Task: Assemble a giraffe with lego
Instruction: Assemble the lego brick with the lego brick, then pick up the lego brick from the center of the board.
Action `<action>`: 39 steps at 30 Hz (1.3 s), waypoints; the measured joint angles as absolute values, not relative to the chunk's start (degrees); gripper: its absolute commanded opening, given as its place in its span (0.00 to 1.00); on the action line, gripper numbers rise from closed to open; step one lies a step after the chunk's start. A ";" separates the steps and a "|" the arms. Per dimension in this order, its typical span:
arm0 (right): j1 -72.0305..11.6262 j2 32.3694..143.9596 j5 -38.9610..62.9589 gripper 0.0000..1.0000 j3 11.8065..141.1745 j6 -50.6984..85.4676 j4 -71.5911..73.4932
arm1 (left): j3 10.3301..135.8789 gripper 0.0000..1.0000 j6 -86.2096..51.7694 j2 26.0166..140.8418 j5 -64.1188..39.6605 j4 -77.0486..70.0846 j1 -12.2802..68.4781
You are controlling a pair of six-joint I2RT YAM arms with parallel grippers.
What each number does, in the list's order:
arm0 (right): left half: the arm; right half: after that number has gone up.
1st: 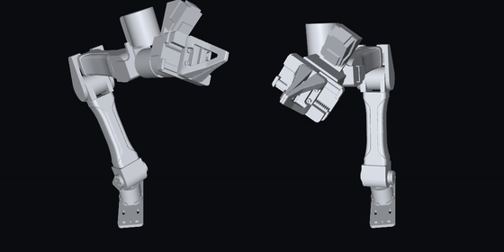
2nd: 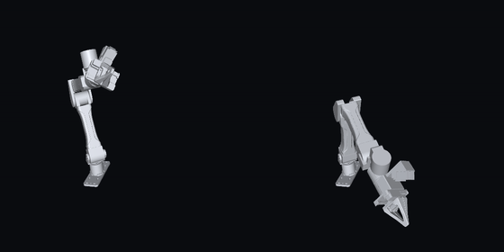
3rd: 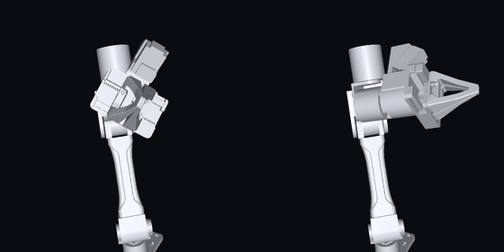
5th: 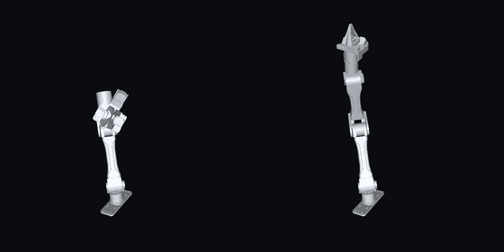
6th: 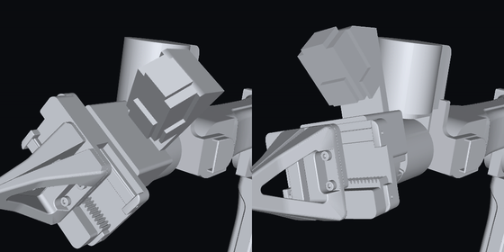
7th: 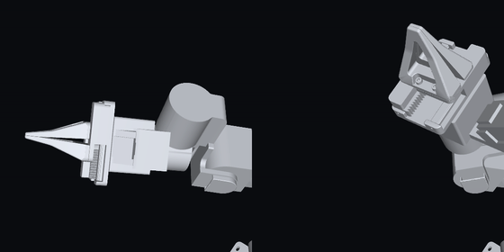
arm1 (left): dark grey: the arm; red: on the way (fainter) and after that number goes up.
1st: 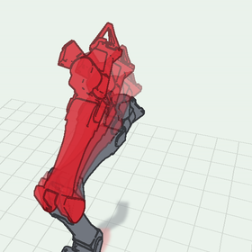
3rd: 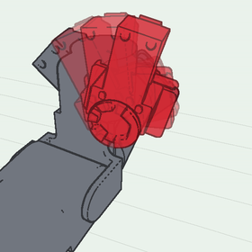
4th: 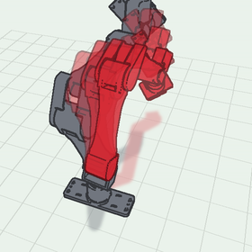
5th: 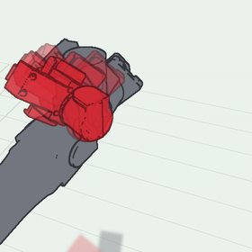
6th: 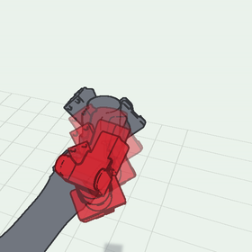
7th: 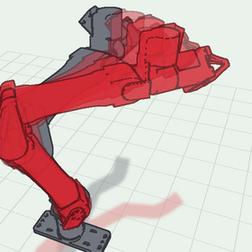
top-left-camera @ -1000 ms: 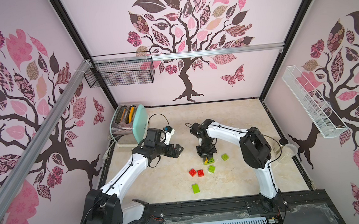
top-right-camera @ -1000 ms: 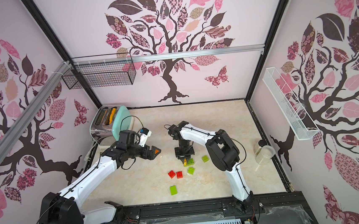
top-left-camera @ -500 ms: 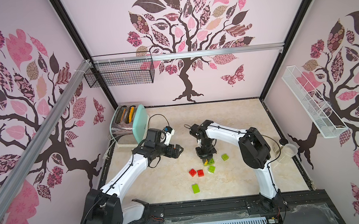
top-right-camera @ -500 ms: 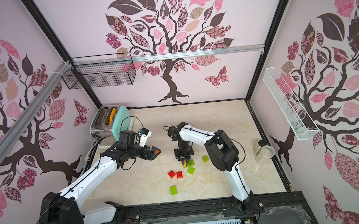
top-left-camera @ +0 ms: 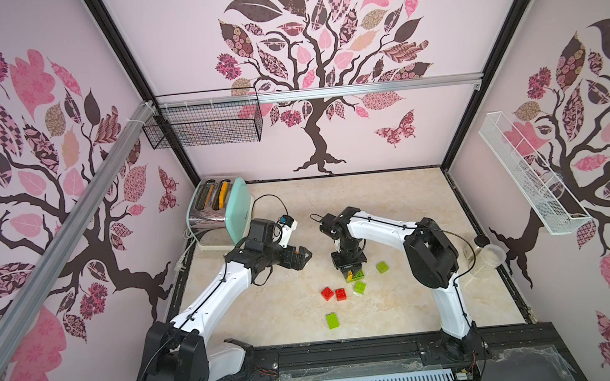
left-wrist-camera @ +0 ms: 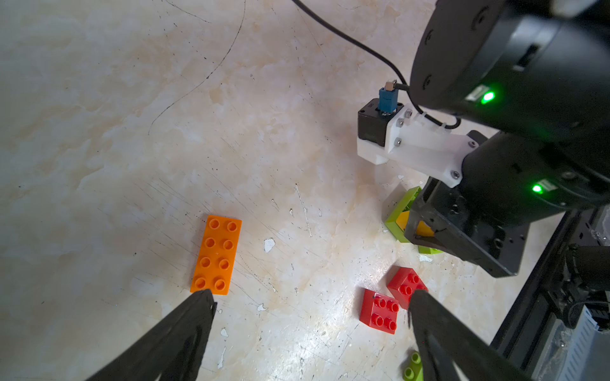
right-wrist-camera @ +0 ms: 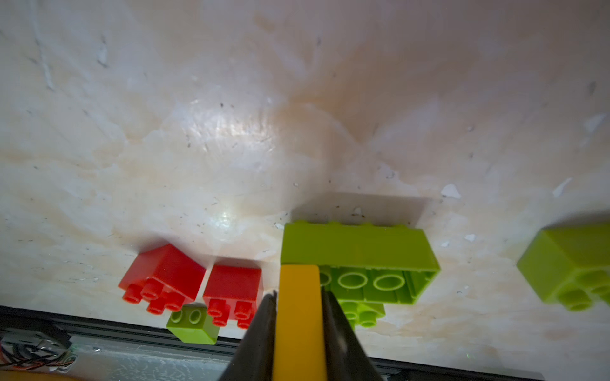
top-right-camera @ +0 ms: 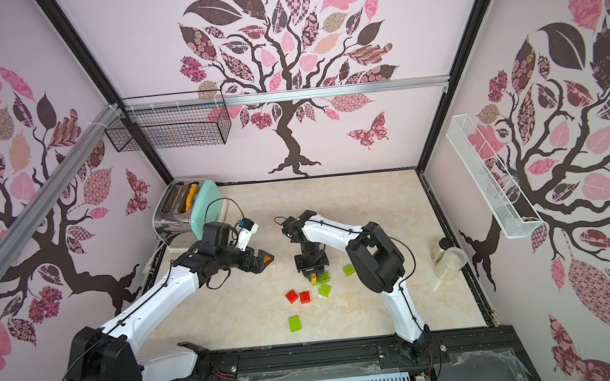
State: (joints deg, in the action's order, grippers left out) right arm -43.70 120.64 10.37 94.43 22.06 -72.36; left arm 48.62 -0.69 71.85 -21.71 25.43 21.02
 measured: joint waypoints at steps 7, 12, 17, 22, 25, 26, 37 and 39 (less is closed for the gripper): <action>-43.77 114.48 9.26 0.46 92.38 21.65 -71.26 | 49.74 0.98 4.40 70.00 -21.67 28.23 21.04; -43.77 106.37 7.81 0.50 90.54 21.34 -70.35 | 51.68 0.98 11.84 66.54 -22.35 30.70 21.78; -43.57 97.91 5.41 0.69 83.85 20.29 -68.31 | 53.15 0.98 25.78 65.08 -24.10 36.27 25.58; -42.06 87.22 3.05 0.76 75.44 19.86 -65.08 | 53.34 0.98 41.08 66.72 -25.10 44.82 30.85; -39.72 80.71 2.17 0.81 70.76 19.27 -63.44 | 53.32 0.98 49.01 67.90 -26.22 49.23 33.76; -38.74 78.50 1.78 0.83 69.06 19.03 -62.98 | 53.32 0.98 51.24 68.42 -26.46 50.46 34.92; -32.32 61.49 -5.39 0.91 56.03 17.43 -59.46 | 50.48 0.92 63.46 79.92 -25.23 50.74 48.77; -32.32 58.96 -7.11 0.90 54.52 17.30 -58.52 | 50.48 0.90 65.67 82.74 -24.47 49.69 49.71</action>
State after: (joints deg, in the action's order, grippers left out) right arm -32.32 58.96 -7.11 54.52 17.30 -58.52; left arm 50.48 65.67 82.74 -24.47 49.69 49.71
